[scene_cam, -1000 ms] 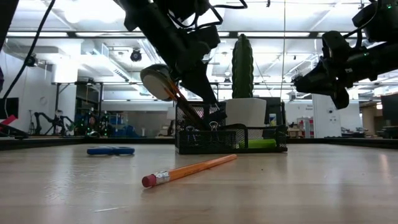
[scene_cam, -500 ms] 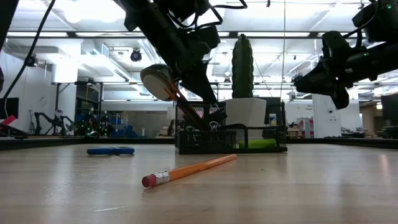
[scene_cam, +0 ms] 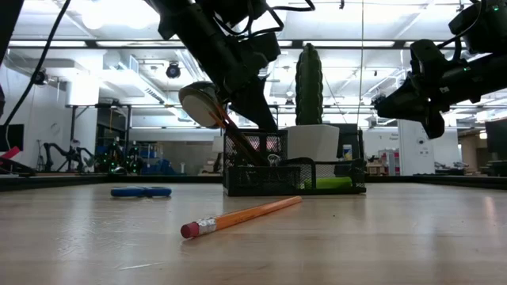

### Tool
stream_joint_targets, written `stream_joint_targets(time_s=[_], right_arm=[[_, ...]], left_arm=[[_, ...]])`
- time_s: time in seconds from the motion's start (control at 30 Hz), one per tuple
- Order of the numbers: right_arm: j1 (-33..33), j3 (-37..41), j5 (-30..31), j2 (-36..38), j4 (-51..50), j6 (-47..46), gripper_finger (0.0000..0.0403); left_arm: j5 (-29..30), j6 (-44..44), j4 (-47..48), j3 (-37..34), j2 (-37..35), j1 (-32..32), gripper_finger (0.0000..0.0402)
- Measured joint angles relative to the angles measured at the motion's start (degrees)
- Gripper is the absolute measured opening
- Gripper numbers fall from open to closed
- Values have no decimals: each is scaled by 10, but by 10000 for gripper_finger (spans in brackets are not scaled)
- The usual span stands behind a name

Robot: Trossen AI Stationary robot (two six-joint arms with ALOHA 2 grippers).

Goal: Pick and place office supplies into organizer
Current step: Put the blue scissors into the desk organizer

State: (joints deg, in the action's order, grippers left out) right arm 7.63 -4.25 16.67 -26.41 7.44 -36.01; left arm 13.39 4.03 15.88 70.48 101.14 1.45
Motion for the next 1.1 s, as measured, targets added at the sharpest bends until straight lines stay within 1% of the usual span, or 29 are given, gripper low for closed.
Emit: stream_joint_targets(time_s=[0.13, 0.33, 0.47, 0.53, 0.6, 0.73, 0.8, 0.9, 1.0, 1.1], right_arm=[[0, 0, 0, 0, 0, 0, 59], [0, 0, 0, 0, 0, 0, 59], [0, 0, 0, 0, 0, 0, 59], [0, 0, 0, 0, 0, 0, 59], [0, 0, 0, 0, 0, 0, 59], [0, 0, 0, 0, -1, 0, 59], [0, 0, 0, 0, -1, -1, 59], [0, 0, -1, 0, -1, -1, 59], [0, 0, -1, 0, -2, -1, 59], [0, 0, -1, 0, -3, -2, 59]], left_arm=[[0, 0, -3, 0, 0, 0, 56], [-4, 0, -3, 3, -10, 2, 57], [-53, 1, -4, 25, -30, 2, 57], [-69, 1, -4, 33, -43, 4, 57], [-75, -2, -3, 37, -58, 5, 57], [-89, -5, 46, 35, -91, 5, 57], [-127, -9, 87, 33, -110, 5, 57], [-195, -17, 121, 33, -138, 5, 57], [-236, -18, 138, 32, -162, 6, 57], [-270, -64, 177, 32, -183, 5, 57]])
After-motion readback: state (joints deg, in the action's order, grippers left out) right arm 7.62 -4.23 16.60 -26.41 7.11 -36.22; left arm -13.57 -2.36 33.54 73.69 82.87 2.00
